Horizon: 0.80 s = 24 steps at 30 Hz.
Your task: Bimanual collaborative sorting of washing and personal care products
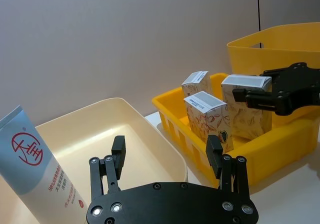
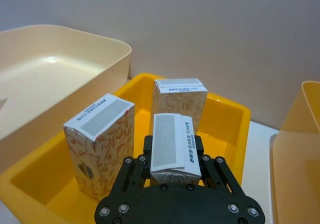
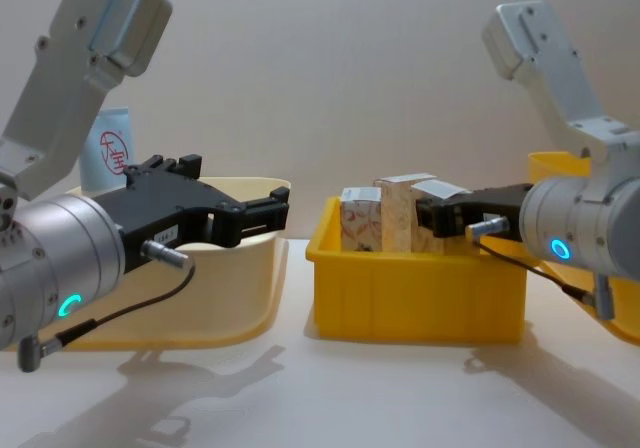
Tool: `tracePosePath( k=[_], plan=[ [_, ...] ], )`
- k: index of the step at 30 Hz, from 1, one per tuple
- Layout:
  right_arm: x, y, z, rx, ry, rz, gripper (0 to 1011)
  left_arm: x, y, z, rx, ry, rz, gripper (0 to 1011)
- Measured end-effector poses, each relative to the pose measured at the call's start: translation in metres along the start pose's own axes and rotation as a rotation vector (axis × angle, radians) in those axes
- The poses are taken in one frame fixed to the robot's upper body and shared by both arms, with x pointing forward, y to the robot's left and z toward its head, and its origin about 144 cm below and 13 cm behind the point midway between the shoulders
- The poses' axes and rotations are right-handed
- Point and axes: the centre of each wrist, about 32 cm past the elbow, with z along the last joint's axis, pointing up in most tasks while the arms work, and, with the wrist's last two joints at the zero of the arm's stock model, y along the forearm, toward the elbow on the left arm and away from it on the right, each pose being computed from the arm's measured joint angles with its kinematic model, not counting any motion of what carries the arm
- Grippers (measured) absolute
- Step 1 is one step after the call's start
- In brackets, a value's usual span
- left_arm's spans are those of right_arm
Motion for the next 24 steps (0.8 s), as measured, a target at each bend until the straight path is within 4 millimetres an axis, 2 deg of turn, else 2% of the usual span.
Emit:
tracePosePath(
  k=[24],
  plan=[
    [0.01, -0.017, 0.004, 0.291, -0.02, -0.05, 418, 0.0, 0.0, 0.0, 0.0, 0.0, 0.0, 1003]
  ],
)
